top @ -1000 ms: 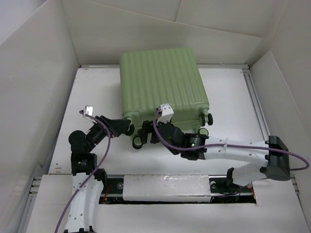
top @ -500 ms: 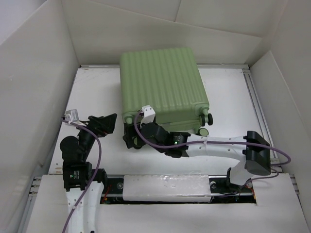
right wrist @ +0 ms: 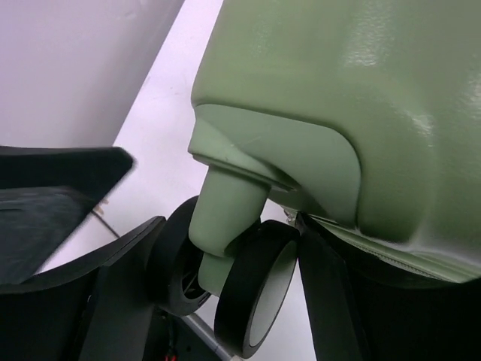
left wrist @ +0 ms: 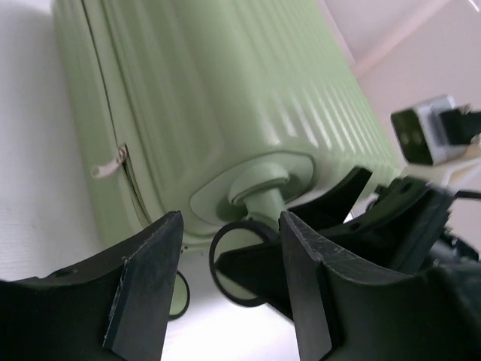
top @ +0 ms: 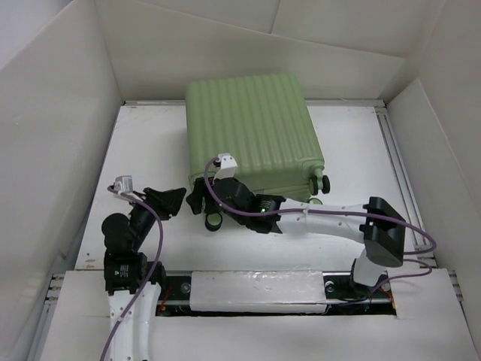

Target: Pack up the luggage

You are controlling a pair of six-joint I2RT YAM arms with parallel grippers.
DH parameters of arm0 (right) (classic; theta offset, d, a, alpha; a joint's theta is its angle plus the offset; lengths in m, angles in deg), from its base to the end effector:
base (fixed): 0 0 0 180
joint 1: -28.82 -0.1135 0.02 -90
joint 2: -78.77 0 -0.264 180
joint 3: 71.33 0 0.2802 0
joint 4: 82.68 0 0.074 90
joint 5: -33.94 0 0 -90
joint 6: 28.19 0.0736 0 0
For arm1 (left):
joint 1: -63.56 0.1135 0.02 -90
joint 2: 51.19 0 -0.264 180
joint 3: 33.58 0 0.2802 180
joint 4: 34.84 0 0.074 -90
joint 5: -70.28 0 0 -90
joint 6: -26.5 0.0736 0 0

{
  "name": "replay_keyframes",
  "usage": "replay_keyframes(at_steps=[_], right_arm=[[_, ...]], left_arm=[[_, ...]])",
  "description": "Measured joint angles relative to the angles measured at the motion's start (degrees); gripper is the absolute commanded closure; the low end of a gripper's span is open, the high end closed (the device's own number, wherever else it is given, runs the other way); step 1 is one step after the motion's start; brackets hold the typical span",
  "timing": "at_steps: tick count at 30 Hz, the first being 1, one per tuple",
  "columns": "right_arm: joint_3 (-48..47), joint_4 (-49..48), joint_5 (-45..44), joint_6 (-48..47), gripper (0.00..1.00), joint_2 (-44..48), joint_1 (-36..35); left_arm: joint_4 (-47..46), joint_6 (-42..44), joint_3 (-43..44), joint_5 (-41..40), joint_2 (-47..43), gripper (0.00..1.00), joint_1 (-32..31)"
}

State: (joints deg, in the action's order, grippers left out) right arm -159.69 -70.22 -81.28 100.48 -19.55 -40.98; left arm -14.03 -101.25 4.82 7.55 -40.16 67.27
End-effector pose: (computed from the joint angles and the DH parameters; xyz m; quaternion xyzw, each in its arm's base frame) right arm 0.1897 0.4248 0.2726 -0.1007 0.8139 0.3343 0.4644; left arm 0.1501 -0.0241 0.3088 -0.0644 0.6671 -0.3623 0.6477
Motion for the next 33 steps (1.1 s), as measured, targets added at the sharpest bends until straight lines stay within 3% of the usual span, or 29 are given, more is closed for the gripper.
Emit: replay_keyframes(at_steps=[4,11,16,21,25,28,30,31,33], right_arm=[[6.1,-2.43,4.24,1.7,0.98,4.76,2.54],[16.11,4.76,9.75,0.63,0.99,19.19,11.98],[16.83,8.41,9.79,-2.54,1.0,21.68,18.78],[15.23,8.41,8.96,-4.61,1.0,19.45,20.31],[14.84,8.44,8.63,-4.85,1.0,18.91,20.17],[14.84,8.31,8.02,-4.92,1.0,18.73,19.85],[14.84,8.22,7.87,-4.98,1.0,18.67,19.8],[14.78,8.22,7.87,-5.01,1.0,18.58,19.8],[14.51,8.2,7.69,-4.98,1.0,18.34,19.69]], left_arm=[[-3.26,-1.18,-3.67,4.13,1.6,0.44,0.0],[-14.43,-2.91,-3.06,8.02,17.18,0.38,-0.02],[-18.75,-4.13,2.84,7.37,28.41,0.41,-0.02],[-17.77,-2.08,15.72,4.87,31.74,0.41,-0.02],[-14.6,1.03,32.94,3.67,41.22,0.38,-0.04],[-14.16,2.47,40.06,2.62,48.11,0.36,-0.87],[-10.16,4.81,43.5,-4.74,52.74,0.32,-5.05],[-3.98,5.86,48.98,-9.9,57.31,0.33,-9.9],[-0.26,7.17,58.27,-17.25,65.33,0.38,-18.62]])
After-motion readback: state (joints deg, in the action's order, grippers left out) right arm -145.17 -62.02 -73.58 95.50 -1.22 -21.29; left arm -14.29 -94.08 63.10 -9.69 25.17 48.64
